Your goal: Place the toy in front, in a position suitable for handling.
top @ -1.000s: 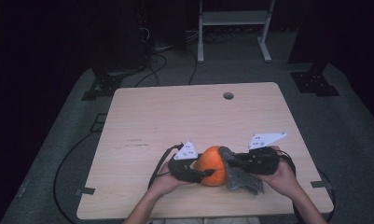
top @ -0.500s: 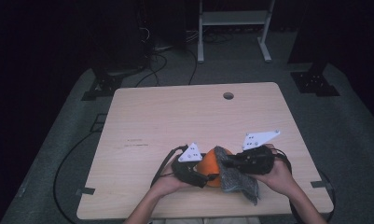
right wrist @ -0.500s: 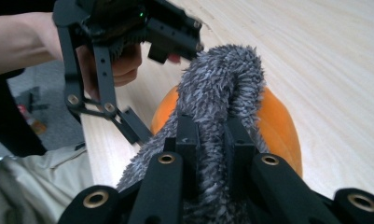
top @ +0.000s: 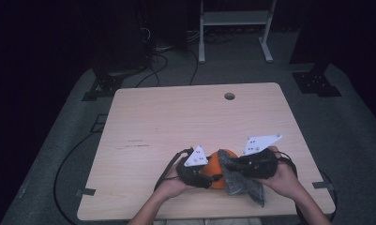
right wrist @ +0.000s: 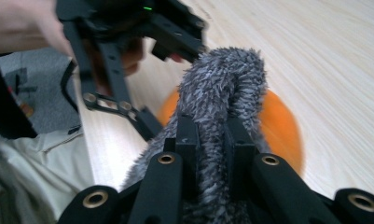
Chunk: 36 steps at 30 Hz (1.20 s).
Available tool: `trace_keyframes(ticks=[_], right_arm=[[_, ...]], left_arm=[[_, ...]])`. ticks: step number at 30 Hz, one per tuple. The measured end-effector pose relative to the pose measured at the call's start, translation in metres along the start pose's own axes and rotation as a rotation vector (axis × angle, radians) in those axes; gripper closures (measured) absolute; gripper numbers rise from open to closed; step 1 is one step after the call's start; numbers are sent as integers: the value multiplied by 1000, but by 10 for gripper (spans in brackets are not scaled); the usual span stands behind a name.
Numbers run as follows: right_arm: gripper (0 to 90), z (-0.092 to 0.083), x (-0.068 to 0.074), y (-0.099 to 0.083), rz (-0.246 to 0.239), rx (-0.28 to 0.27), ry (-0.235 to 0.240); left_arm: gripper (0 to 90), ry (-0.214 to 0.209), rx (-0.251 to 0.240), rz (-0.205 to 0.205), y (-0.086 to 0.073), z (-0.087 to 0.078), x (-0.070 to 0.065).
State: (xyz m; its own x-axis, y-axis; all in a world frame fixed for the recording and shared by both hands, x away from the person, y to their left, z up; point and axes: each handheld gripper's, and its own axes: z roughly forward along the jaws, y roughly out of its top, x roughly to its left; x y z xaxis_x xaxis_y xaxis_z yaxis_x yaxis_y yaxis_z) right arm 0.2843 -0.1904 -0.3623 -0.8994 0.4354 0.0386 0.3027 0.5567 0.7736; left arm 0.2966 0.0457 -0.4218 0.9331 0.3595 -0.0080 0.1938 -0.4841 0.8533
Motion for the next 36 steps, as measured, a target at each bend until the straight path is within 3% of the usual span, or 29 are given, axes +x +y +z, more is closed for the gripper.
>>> trace_keyframes(ticks=[3,5,9,11,13,16,19,21,26,29,33,36], right_arm=[[786,-6,-13,-10,52,-19,-12],[785,-7,-17,-16,71,-14,-5],[785,-10,-17,-24,84,-7,-10],[785,-12,-17,-25,87,0,-22],[788,-14,-15,-24,84,2,-22],[788,-14,-3,-17,32,-9,12],[786,-7,9,-5,-27,16,11],[788,-5,7,-1,-31,17,15],[788,-11,-10,-6,19,-1,-11],[789,-16,-21,-15,53,15,-39],[788,-19,-30,-28,92,46,-31],[789,-17,-38,-41,137,47,-19]], left_arm=[[340,-31,-18,-3,-5,-3,0],[264,-75,-31,4,-8,-4,-1],[201,-56,-46,-16,-7,-5,4],[251,-55,-47,-13,-7,-3,5],[326,-45,-40,-5,-6,-2,2],[376,-54,-29,4,-4,1,-2],[389,-44,-2,65,-1,2,-9],[398,-29,5,85,-2,1,-12],[405,-37,-20,71,-8,-1,-11],[402,-48,-25,95,-9,-1,-14],[402,-51,-18,139,-10,-1,-18],[402,-54,-19,138,-12,-2,-17]])
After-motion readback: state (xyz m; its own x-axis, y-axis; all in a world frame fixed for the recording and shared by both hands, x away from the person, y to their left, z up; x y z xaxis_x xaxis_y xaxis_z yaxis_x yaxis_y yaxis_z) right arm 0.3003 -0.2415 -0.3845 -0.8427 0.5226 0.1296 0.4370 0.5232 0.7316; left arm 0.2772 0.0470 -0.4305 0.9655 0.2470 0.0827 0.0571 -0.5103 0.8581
